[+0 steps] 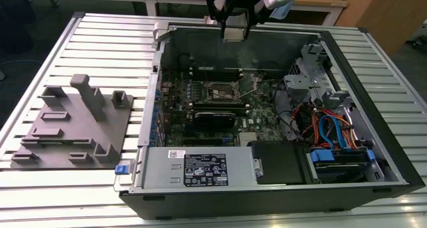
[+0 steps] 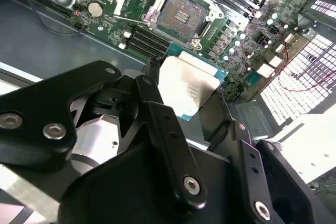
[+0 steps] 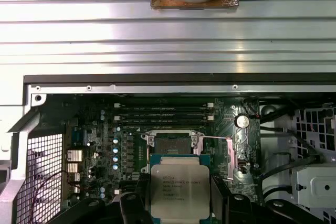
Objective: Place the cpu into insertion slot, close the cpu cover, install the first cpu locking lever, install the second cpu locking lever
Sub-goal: 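Place the cpu into insertion slot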
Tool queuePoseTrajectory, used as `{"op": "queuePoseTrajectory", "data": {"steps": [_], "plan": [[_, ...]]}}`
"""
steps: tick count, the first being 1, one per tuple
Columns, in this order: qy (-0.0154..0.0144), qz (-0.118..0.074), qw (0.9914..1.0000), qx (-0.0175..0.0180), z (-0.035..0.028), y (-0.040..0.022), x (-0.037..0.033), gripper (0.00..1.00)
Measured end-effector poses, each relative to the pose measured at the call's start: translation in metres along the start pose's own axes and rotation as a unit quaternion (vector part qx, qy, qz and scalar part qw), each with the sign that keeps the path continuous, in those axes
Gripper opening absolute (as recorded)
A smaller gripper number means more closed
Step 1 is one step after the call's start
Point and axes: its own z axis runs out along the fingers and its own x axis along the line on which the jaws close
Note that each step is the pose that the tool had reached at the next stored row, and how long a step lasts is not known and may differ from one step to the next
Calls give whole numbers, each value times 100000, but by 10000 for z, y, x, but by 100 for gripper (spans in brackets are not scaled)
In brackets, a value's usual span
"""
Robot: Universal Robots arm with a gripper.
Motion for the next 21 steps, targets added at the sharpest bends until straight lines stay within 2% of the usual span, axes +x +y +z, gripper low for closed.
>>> {"op": "queuePoseTrajectory", "data": {"steps": [6,10,13,21], "plan": [[-58,652,99998,-9,0,0,0,54],[-256,2842,99959,-53,1,0,0,54],[-471,5258,99861,-86,1,0,0,54],[-496,5532,99846,-89,1,0,0,54]]}}
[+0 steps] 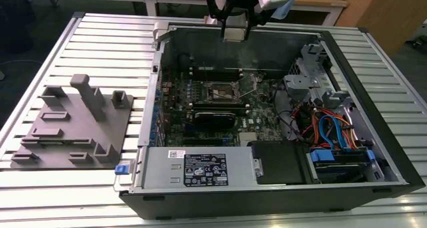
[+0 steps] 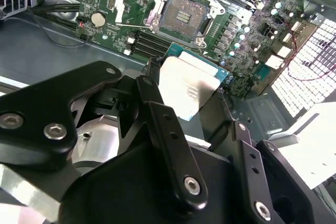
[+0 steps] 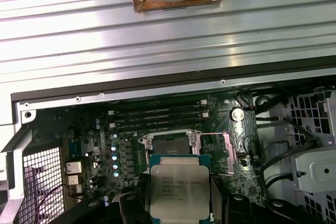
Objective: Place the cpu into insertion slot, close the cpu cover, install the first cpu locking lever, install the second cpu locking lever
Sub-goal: 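Place the cpu into insertion slot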
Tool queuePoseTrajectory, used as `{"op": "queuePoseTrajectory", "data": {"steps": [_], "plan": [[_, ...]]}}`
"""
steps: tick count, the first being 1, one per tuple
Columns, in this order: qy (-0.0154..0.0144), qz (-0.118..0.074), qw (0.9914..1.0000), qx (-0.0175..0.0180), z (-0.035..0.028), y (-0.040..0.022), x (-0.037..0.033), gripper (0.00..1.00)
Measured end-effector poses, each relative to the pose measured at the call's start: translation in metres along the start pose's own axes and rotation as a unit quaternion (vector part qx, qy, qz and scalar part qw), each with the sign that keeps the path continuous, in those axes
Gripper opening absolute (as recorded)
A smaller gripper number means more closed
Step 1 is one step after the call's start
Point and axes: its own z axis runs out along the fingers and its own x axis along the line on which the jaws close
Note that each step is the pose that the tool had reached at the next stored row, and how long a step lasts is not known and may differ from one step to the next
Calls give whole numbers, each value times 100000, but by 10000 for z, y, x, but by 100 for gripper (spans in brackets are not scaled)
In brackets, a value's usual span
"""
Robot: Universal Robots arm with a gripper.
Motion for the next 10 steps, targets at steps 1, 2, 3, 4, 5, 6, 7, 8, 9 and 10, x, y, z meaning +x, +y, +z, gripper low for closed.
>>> {"op": "queuePoseTrajectory", "data": {"steps": [1,2,3,4,5,6,7,8,9,10], "plan": [[1,1,100000,-1,0,0,0,54],[-1,2,100000,-5,0,0,0,54],[1,3,100000,-1,0,0,0,54],[-2,4,100000,-2,0,0,0,54],[-1,10,100000,-4,0,0,0,54],[-2,27,100000,-2,0,0,0,54],[-7,84,100000,3,0,0,0,54],[-18,185,100000,-2,0,0,0,54],[-32,352,99999,-8,0,0,0,54],[-61,632,99998,-6,0,0,0,54]]}}
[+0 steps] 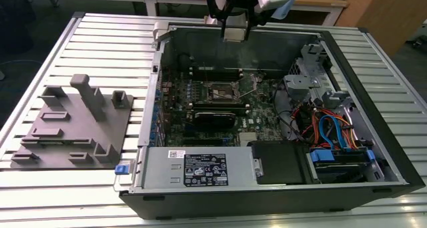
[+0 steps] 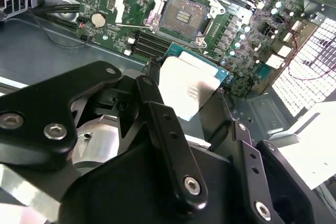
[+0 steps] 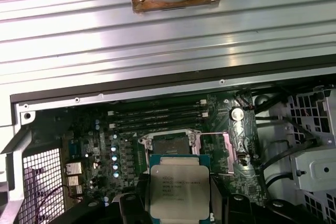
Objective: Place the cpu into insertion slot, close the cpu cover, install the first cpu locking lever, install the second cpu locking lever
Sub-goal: 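Place the cpu into insertion slot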
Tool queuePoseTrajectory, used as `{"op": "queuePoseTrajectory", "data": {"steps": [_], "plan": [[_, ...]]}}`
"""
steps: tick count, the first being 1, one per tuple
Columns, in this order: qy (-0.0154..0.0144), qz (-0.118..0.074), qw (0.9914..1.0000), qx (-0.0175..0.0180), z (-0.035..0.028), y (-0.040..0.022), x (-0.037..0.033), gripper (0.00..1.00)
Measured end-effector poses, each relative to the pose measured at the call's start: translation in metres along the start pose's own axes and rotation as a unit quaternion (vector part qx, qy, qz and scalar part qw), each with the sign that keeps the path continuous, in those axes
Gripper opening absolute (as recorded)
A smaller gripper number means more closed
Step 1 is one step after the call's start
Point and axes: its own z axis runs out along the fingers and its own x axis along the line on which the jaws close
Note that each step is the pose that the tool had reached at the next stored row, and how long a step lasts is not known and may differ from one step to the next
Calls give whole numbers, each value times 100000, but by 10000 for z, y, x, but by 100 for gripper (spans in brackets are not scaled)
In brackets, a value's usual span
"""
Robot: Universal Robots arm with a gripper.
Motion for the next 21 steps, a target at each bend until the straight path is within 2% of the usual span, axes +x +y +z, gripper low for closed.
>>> {"op": "queuePoseTrajectory", "data": {"steps": [3,6,8,18,21], "plan": [[-185,2069,99978,-15,1,0,0,54],[-421,4720,99888,-55,3,0,0,54],[-518,5839,99828,-73,3,0,0,54],[-536,5987,99819,-79,4,0,0,54],[-608,6775,99768,-96,4,0,0,54]]}}
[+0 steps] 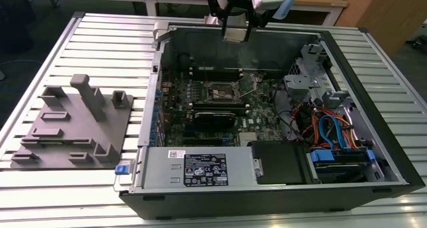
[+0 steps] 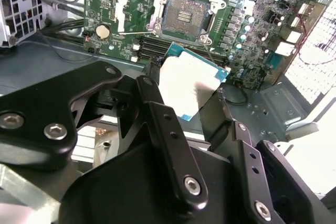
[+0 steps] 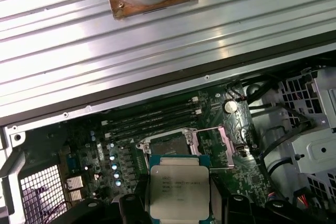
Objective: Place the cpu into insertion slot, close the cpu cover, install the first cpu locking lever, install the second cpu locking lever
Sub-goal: 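Place the cpu into insertion slot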
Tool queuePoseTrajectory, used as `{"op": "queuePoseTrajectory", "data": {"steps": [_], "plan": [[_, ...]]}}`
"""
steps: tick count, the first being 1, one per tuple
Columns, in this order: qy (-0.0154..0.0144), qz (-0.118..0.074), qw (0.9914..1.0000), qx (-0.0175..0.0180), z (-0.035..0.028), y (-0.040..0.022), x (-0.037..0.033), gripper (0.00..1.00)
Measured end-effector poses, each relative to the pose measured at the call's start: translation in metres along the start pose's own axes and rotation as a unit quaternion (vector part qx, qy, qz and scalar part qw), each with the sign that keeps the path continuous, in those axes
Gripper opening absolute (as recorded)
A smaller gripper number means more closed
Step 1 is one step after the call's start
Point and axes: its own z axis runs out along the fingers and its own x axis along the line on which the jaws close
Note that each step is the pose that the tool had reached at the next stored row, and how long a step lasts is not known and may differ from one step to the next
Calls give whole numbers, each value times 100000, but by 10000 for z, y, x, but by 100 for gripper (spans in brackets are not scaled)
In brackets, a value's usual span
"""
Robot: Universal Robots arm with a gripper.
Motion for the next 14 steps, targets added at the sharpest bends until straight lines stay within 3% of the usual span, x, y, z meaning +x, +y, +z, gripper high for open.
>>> {"op": "queuePoseTrajectory", "data": {"steps": [4,7,14], "plan": [[-192,2191,99976,-35,1,0,0,54],[-419,4684,99889,-63,3,-1,0,54],[-922,10386,99455,-172,7,-1,0,54]]}}
